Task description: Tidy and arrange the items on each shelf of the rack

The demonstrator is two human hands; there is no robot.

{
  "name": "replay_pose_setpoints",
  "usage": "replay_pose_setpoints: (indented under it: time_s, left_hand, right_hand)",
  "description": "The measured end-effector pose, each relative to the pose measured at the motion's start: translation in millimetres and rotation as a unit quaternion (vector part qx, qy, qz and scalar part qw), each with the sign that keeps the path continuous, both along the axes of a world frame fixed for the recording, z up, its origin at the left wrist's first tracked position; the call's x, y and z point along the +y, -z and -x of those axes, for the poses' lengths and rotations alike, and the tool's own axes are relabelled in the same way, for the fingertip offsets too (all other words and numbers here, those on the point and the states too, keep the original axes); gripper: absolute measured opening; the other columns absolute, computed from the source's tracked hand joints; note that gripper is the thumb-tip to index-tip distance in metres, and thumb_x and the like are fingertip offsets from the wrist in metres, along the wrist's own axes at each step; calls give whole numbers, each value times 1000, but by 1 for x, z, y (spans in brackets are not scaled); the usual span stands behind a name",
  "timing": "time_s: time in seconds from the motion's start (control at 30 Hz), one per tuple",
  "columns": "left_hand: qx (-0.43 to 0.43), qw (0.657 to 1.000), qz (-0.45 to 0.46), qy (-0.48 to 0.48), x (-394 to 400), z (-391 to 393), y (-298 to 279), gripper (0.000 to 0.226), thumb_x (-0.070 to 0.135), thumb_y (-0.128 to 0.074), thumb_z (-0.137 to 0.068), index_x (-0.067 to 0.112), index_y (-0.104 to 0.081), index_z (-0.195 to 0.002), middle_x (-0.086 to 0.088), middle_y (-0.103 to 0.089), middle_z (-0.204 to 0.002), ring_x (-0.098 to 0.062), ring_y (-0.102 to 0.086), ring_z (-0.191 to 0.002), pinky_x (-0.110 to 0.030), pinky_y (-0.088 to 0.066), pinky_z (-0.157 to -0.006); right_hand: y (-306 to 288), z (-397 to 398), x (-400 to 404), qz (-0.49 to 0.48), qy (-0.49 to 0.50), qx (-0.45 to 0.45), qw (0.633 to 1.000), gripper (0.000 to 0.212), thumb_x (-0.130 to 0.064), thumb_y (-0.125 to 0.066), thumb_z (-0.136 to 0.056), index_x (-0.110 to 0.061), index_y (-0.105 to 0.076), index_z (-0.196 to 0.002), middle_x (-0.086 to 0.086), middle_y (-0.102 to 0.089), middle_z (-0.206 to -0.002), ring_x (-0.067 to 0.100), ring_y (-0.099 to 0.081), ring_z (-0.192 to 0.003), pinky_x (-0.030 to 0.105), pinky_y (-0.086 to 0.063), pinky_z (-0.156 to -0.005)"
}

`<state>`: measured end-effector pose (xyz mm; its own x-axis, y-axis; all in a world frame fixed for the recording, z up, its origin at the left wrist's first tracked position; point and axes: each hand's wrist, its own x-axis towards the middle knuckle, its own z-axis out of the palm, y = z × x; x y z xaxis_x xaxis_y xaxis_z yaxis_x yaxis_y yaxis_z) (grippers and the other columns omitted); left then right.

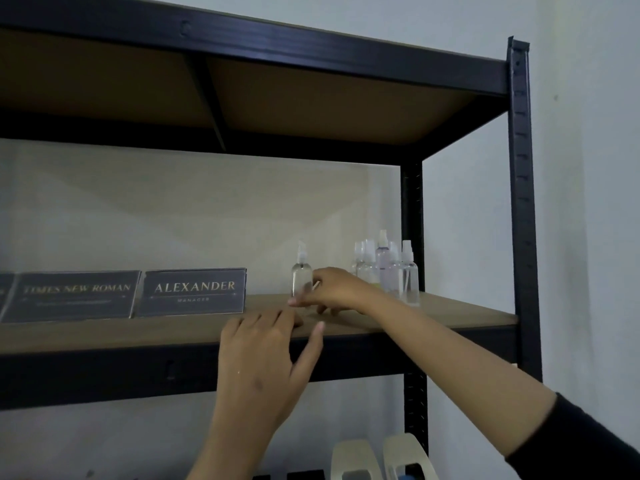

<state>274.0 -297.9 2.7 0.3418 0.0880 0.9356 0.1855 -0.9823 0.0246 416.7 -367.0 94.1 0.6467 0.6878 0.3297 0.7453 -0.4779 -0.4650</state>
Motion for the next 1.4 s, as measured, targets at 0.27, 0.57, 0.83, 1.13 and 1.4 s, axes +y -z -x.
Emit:
replay_pose_setpoints:
  time_s: [0.27,0.57,0.83,1.13,1.4]
  left_hand:
    - [-15,1000,11,4,-1,-3,0,42,55,-37,-88,25,-61,-70,11,-60,-63,-16,-57,-58,-30,-33,-63]
    - [-7,1000,11,5,0,-5,1,44,56,-35,-88,25,-60,-71,11,-59,-65,-16,-55,-59,-31,-35,-62]
    - [-7,1000,14,4,0,-4,0,44,56,-34,-88,25,-61,-71,11,-59,-64,-15,-55,-59,-31,-36,-62]
    - [-6,1000,21,0,-2,-3,0,43,57,-33,-87,27,-60,-72,11,-59,-65,-14,-56,-61,-30,-35,-63]
    - [-3,1000,22,12,-2,-2,0,43,55,-33,-88,26,-62,-74,10,-62,-67,-15,-59,-63,-32,-41,-65]
  right_hand:
    - [8,-16,-99,-28,63,-34,997,48,-57,-78,-69,-16,-58,-83,-1,-68,-88,16,-66,-85,33,-54,-79]
    - [11,-54,-159,-69,170,-31,982,38,-46,-78,-74,-13,-60,-71,2,-69,-75,15,-64,-75,26,-47,-68]
    - [12,-61,-160,-66,170,-38,983,39,-46,-75,-79,-15,-55,-66,-1,-63,-70,10,-60,-69,21,-39,-58]
    - [15,-59,-163,-76,148,-36,985,36,-49,-72,-80,-23,-52,-64,-6,-58,-69,8,-55,-69,21,-36,-59]
    - [22,-57,-160,-81,201,-59,974,61,-56,-72,-77,-13,-61,-119,3,-64,-116,16,-56,-100,21,-40,-79]
